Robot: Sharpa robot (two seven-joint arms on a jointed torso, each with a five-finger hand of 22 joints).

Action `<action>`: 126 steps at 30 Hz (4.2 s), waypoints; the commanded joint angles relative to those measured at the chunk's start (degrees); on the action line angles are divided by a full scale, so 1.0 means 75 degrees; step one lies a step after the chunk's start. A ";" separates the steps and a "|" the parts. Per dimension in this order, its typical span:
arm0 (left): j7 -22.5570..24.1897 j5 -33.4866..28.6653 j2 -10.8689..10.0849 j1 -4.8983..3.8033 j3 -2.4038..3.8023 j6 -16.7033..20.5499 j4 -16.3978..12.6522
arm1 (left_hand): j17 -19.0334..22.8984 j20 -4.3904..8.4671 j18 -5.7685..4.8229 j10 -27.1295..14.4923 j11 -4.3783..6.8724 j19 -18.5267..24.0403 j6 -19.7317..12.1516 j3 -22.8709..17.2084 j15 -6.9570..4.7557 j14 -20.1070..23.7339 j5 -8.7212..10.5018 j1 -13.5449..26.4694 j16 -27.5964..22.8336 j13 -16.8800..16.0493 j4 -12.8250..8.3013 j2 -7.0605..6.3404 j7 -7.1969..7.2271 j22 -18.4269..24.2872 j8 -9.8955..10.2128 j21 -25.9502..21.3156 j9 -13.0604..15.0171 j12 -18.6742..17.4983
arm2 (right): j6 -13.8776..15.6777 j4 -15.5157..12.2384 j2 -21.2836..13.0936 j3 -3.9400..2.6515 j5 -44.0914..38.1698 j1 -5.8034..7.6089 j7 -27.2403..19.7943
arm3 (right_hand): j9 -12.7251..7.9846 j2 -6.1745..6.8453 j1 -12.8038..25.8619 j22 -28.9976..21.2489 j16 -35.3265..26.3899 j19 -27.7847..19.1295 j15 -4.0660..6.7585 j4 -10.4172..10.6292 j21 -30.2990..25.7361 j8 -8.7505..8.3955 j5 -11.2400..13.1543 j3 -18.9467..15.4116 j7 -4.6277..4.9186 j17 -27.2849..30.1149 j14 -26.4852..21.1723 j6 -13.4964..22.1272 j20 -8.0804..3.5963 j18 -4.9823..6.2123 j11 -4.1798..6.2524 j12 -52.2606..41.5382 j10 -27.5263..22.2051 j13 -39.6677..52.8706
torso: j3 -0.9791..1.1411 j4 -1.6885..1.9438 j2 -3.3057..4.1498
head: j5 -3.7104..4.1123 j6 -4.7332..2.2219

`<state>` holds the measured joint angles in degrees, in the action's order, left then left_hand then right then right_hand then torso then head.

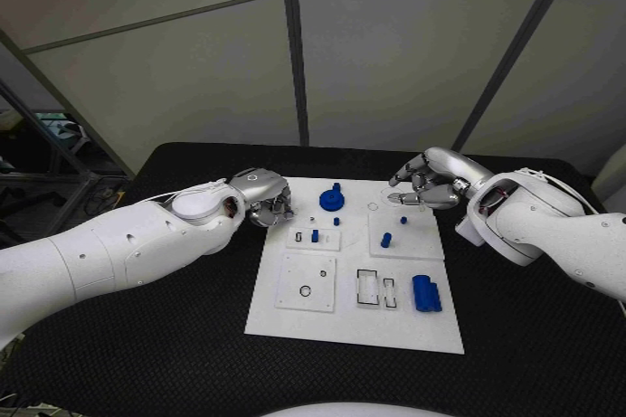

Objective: Assemble the parts on the task board

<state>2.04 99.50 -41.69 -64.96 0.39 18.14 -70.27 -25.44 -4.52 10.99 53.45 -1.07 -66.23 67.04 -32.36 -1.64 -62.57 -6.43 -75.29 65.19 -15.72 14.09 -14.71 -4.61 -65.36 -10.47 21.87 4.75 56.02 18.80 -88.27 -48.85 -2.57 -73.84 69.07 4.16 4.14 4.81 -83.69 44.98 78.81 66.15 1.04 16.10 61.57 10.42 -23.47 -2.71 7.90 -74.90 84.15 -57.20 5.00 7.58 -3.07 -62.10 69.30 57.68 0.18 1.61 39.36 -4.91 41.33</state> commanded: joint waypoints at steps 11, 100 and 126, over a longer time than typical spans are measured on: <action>-0.0180 0.0082 0.0016 0.0012 -0.0013 -0.0233 0.0021 | -0.0006 -0.0081 -0.0075 -0.0009 -0.0048 -0.0041 -0.0064 0.0103 0.0038 -0.0009 0.0010 0.0176 -0.0037 0.0042 0.0175 0.0226 0.0008 0.0052 0.0052 -0.0113 -0.0036 -0.0046 | 0.0089 -0.0016 0.0006 -0.0004 -0.0025 0.0011 -0.0067 | -0.0010 -0.0023 0.0013 -0.0029 -0.0037 0.0057 0.0046 0.0030 -0.0045 0.0031 -0.0056 0.0012 -0.0023 -0.0085 0.0337 0.0022 -0.0013 0.0124 0.0035 0.0053 -0.0023 -0.0024 | -0.0003 0.0001 0.0004 | 0.0008 -0.0007; -0.0197 0.0040 -0.0051 0.0015 -0.0003 0.0078 0.0018 | -0.0140 -0.0140 -0.0082 -0.0089 -0.0199 -0.0256 -0.0294 -0.0931 0.0133 -0.0149 0.0007 0.1003 -0.0034 0.0422 0.0314 0.0064 -0.0188 0.0033 0.0365 -0.0437 -0.0121 -0.0354 | 0.0117 0.0016 0.0032 -0.0004 -0.0025 0.0011 -0.0059 | -0.0014 -0.0011 0.0018 -0.0050 -0.0051 0.0050 0.0043 0.0027 -0.0066 0.0027 -0.0061 0.0009 -0.0018 -0.0074 0.0333 0.0045 -0.0012 0.0126 0.0031 0.0066 -0.0040 -0.0042 | 0.0001 -0.0003 -0.0001 | -0.0025 -0.0098; -0.0209 -0.0055 -0.0055 0.0017 0.0011 0.0176 -0.0027 | -0.0181 -0.0166 -0.0080 -0.0089 -0.0231 -0.0310 -0.0301 -0.0711 0.0161 -0.0187 0.0017 0.1419 -0.0022 0.0462 0.0322 -0.0006 -0.0223 0.0051 0.0434 -0.0508 -0.0124 -0.0322 | 0.0123 0.0023 0.0036 -0.0004 -0.0025 0.0010 -0.0047 | -0.0016 -0.0008 0.0011 -0.0046 -0.0053 0.0053 0.0041 0.0022 -0.0066 0.0023 -0.0066 0.0012 -0.0016 -0.0076 0.0332 0.0059 -0.0011 0.0124 0.0030 0.0066 -0.0043 -0.0044 | -0.0002 -0.0003 0.0004 | -0.0013 -0.0119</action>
<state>0.97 99.40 -42.09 -64.75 0.41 18.75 -70.33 -26.72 -5.74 11.00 52.93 -2.38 -68.27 65.09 -38.00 -0.62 -63.60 -6.56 -65.29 64.80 -12.35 16.51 -14.76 -6.15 -65.04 -7.50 18.31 3.92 53.58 19.06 -88.06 -48.63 -2.57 -73.84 69.08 4.11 4.10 4.81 -83.69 44.68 78.53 66.15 1.04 16.10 61.35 10.42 -23.67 -2.71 7.90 -74.91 84.15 -57.20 5.00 7.58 -3.07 -61.88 69.30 57.40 0.16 1.60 39.37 -4.98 40.43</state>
